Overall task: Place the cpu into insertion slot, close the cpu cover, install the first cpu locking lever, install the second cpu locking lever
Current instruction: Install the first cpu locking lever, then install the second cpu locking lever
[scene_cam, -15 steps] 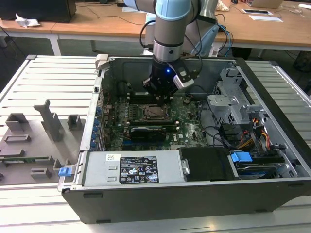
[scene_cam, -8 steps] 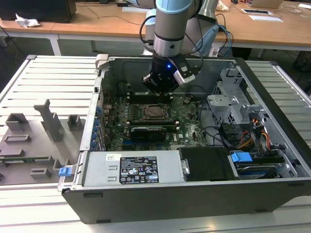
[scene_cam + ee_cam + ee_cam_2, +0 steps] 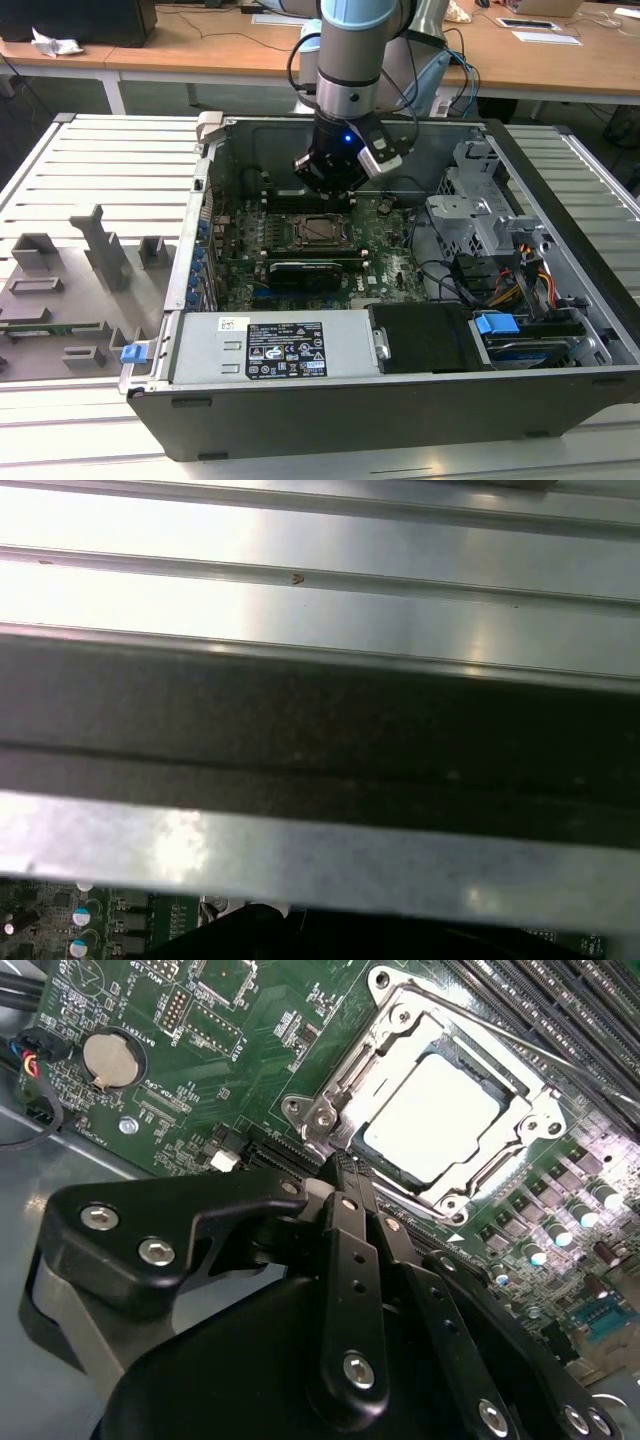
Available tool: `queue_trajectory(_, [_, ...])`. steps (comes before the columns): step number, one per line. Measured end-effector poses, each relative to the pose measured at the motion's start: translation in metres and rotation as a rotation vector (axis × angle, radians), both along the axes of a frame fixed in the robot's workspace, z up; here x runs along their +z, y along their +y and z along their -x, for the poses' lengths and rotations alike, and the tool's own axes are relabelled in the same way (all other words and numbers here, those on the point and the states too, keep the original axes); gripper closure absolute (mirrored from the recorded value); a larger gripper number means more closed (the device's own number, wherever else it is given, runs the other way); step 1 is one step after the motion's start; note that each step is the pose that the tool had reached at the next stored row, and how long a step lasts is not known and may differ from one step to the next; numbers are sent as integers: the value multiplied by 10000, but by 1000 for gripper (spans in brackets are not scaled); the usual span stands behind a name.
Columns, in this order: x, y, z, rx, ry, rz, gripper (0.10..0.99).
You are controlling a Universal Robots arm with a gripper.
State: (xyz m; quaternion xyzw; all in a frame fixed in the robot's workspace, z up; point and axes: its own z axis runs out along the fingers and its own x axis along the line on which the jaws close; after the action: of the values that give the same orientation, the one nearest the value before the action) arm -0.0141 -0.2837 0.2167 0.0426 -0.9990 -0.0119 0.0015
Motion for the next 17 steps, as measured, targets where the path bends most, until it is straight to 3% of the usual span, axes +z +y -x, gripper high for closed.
queue_trajectory(6, [0, -27, 0, 1, 1, 1, 980])
queue_trajectory(15, [0, -153, 0, 1, 1, 1, 980])
queue_trajectory(17, [48, -156, 0, -1, 1, 0, 980])
